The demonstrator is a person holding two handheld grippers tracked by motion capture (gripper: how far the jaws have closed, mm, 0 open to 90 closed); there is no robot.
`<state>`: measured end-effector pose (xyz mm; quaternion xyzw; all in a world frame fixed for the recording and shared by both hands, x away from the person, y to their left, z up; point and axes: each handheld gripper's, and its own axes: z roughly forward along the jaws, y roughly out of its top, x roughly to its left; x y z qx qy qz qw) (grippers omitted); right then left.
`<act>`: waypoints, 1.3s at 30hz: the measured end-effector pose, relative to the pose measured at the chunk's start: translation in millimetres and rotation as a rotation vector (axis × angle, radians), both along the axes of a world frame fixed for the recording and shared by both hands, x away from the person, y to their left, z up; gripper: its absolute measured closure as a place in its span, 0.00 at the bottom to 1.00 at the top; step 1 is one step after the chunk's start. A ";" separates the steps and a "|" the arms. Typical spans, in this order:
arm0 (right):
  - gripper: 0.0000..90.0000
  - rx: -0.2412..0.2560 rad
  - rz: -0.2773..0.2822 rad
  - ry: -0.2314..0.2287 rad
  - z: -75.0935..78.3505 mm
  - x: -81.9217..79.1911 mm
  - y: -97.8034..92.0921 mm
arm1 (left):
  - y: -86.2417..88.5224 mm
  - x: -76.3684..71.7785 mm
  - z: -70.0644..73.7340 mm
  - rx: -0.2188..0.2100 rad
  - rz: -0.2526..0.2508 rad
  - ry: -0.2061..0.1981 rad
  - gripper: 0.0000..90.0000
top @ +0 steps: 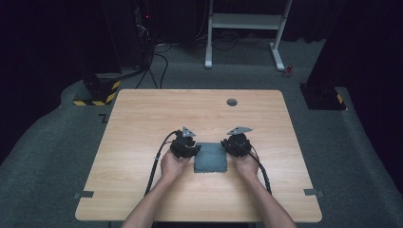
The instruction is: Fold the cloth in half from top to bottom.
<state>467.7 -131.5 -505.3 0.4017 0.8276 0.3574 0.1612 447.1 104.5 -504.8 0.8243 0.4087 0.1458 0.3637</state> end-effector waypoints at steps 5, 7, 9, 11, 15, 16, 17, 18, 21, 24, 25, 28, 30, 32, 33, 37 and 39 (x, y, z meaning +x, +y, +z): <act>0.93 0.015 0.097 -0.007 3.3 -25.6 4.4 | 0.5 -24.0 2.2 -0.025 -0.061 -0.009 0.71; 0.93 0.017 0.116 -0.009 2.1 -33.4 5.2 | -1.1 -31.8 1.3 -0.017 -0.085 -0.014 0.72; 0.93 0.027 0.129 -0.001 0.6 -41.1 4.7 | -2.5 -39.5 -0.4 0.000 -0.107 -0.013 0.73; 0.92 0.015 0.140 0.000 -2.1 -45.8 4.6 | -2.9 -45.5 -3.3 0.016 -0.117 -0.011 0.74; 0.90 0.003 0.143 0.008 -9.1 -52.0 2.4 | -1.3 -53.4 -9.7 0.032 -0.125 -0.013 0.75; 0.90 0.001 0.141 0.015 -10.3 -53.1 1.9 | 0.2 -54.3 -10.1 0.027 -0.124 -0.012 0.75; 0.89 -0.004 0.144 0.009 -12.1 -54.0 0.9 | 2.0 -55.1 -10.2 0.031 -0.121 -0.012 0.75; 0.88 0.003 0.143 0.004 -12.8 -55.5 -0.7 | 2.6 -56.7 -10.9 0.022 -0.118 -0.001 0.75; 0.85 -0.020 0.147 -0.017 -12.9 -58.7 -2.0 | 6.4 -60.4 -11.8 0.007 -0.118 0.004 0.74; 0.84 -0.027 0.150 -0.022 -12.7 -59.9 -1.9 | 6.5 -64.6 -11.8 0.007 -0.124 0.006 0.73; 0.83 -0.027 0.149 -0.020 -12.5 -59.8 -2.0 | 6.5 -66.3 -11.8 0.008 -0.125 0.004 0.73; 0.80 -0.016 0.137 -0.013 -11.2 -60.4 -3.0 | 9.2 -69.1 -11.4 -0.005 -0.121 0.001 0.69; 0.79 -0.001 0.135 -0.016 -9.4 -61.1 -4.9 | 14.1 -69.8 -9.2 -0.030 -0.100 -0.008 0.67; 0.78 0.018 0.128 -0.020 -5.9 -62.7 -7.2 | 17.6 -69.6 -7.1 -0.042 -0.084 -0.016 0.65; 0.77 0.021 0.126 -0.024 -4.5 -63.1 -8.5 | 19.1 -69.5 -6.1 -0.047 -0.079 -0.017 0.64; 0.76 0.049 0.105 -0.027 -0.4 -64.2 -15.1 | 27.3 -70.2 -1.8 -0.082 -0.039 -0.035 0.61; 0.76 0.062 0.095 -0.026 1.1 -64.9 -18.3 | 30.6 -70.3 -0.6 -0.086 -0.025 -0.043 0.60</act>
